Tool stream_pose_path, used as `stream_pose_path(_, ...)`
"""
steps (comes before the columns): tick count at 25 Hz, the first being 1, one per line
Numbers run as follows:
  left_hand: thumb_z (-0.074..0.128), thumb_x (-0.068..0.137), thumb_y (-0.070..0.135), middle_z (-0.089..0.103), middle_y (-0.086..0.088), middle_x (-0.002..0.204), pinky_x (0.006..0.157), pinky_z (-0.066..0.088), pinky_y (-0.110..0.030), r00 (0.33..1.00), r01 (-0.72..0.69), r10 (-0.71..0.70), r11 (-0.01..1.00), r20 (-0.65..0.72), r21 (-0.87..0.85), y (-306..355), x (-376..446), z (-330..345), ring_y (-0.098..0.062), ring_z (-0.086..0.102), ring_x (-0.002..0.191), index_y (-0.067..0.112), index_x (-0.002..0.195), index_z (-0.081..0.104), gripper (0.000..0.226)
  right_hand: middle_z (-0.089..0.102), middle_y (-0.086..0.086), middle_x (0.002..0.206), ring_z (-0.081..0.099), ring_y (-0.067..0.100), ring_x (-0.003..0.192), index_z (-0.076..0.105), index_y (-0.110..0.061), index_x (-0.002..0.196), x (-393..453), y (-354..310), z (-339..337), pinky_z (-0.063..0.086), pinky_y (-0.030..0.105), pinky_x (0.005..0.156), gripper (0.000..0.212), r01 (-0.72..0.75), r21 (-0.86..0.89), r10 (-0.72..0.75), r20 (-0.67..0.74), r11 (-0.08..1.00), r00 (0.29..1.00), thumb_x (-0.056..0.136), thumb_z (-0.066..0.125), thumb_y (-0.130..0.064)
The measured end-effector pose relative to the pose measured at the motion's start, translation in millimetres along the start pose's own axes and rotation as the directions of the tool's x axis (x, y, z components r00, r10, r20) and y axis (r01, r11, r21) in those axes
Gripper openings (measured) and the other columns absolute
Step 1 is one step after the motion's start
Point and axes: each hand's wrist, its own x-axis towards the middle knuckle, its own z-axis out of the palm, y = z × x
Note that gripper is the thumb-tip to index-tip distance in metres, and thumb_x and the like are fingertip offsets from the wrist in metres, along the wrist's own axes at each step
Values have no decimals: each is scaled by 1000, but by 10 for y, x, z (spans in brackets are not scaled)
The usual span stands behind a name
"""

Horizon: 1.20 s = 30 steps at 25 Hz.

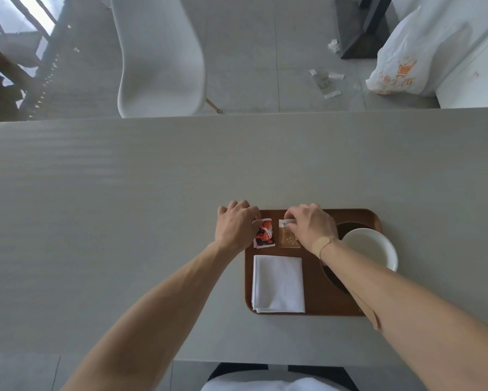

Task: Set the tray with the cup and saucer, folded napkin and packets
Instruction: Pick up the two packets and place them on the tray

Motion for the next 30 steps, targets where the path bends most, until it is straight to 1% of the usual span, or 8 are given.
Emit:
stream_pose_path(7,54,95,29,59,0,109,83,34,-33,997,-72,76,985,-20,155,44,-12,50,-23,51,101,22,107,65,17,65,1,112,54,22,106,64,-23,115,-44,-1,76,49,35,82,23,33,-21,-34,-52,999,998,93,60,-31)
stream_pose_path(11,54,94,33,59,0,110,85,36,-35,995,-66,75,991,-72,120,71,-93,-4,-24,51,102,22,111,64,22,61,0,116,52,21,108,62,-24,121,-91,1,29,47,34,86,28,86,-37,-88,-67,996,994,94,59,-31)
stream_pose_path(14,65,87,35,63,0,105,85,40,-40,971,-189,198,979,-134,79,-20,-208,-50,-26,55,97,22,105,69,23,60,-4,119,49,20,112,59,-26,126,-152,46,-42,43,34,91,39,174,-90,-178,-39,981,983,88,64,-36)
stream_pose_path(17,73,79,44,63,0,112,92,40,-42,963,-253,258,965,-81,66,-142,-307,-26,-27,55,104,23,113,69,40,55,-4,126,43,19,119,54,-27,131,-262,129,-25,38,36,95,55,208,-172,-205,35,963,978,81,69,-46)
stream_pose_path(19,73,77,50,60,0,118,96,37,-43,969,-237,240,970,-52,58,-169,-314,22,-27,51,111,24,122,65,53,52,-4,130,41,20,121,50,-26,135,-284,161,1,38,37,96,62,204,-219,-201,36,954,979,80,69,-50)
stream_pose_path(22,72,75,56,57,-2,123,100,35,-44,968,-246,249,967,-40,61,-165,-305,76,-29,46,116,24,129,60,63,50,-2,133,40,21,123,45,-25,140,-274,153,16,37,38,96,71,204,-249,-200,44,947,979,79,68,-53)
stream_pose_path(25,74,75,55,57,-3,123,102,33,-46,967,-249,251,967,-33,58,-186,-272,103,-31,46,116,23,131,59,66,51,-1,131,42,23,121,47,-25,138,-260,144,34,39,40,95,69,215,-278,-205,65,936,977,79,68,-54)
stream_pose_path(30,75,73,54,57,-5,123,104,30,-46,968,-251,252,966,-15,67,-219,-217,87,-31,45,116,22,131,59,69,51,0,133,42,23,122,46,-24,138,-234,127,25,39,41,96,67,187,-250,-176,67,950,982,81,67,-52)
